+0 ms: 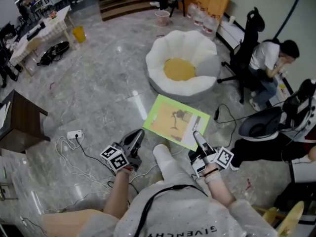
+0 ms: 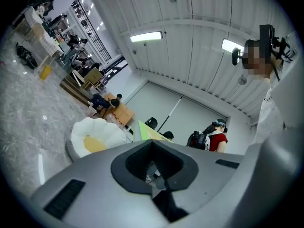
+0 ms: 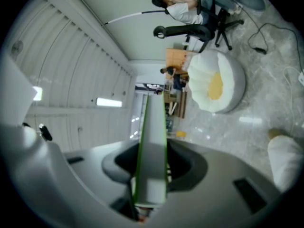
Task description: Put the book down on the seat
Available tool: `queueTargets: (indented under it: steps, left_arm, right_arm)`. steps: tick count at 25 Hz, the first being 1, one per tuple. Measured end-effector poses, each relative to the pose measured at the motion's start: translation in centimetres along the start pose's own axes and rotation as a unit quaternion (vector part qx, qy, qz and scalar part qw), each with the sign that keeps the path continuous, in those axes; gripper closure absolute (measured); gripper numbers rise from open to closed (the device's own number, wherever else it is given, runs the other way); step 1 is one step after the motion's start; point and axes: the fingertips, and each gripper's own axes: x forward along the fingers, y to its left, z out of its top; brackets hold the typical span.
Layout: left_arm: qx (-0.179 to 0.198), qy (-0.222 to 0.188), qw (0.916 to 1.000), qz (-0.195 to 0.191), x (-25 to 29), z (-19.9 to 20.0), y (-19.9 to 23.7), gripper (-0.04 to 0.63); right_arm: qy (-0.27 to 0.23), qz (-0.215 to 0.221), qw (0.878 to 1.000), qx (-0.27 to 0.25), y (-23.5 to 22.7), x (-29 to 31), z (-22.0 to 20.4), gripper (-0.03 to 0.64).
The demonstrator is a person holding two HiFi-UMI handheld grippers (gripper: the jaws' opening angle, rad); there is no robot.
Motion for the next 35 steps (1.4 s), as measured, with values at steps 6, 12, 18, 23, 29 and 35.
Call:
queueTargets:
  steps: [6, 12, 18, 23, 29, 35]
  left_arm:
    - [0.003, 0.006, 1.0, 0.001, 2.9, 1.1, 2.6, 0.572]
    - [0.002, 0.017, 0.9999, -0.001, 7.6, 3.3, 6.6, 0.572]
    - [-0.01, 0.029, 0.9995, -0.008, 13.1, 4.4, 9.5, 0.572]
    - [-0.013, 0.037, 0.9992, -0.011, 18.2, 5.8, 12.3, 0.572]
    - [-0.025, 0.037, 0.999, -0.01, 24.8, 9.2, 15.1, 0.572]
    - [-0.024, 0.023, 0.9992, -0.022, 25.7, 9.0, 16.0, 0.572]
  right_arm:
    - [-0.003, -0.003, 1.0, 0.012, -1.7, 2.4, 2.0, 0.46]
    - [-0.001, -0.003, 1.0, 0.016, -3.0, 7.4, 5.1, 0.46]
    - [0.002, -0.013, 1.0, 0.016, -4.5, 11.8, 8.9, 0.46]
    - [0.003, -0.018, 1.0, 0.015, -5.1, 15.7, 13.2, 0.46]
    - [-0.003, -0.023, 1.0, 0.019, -5.3, 20.8, 18.5, 0.46]
    - [-0.004, -0.009, 1.0, 0.004, -5.8, 21.5, 19.1, 0.46]
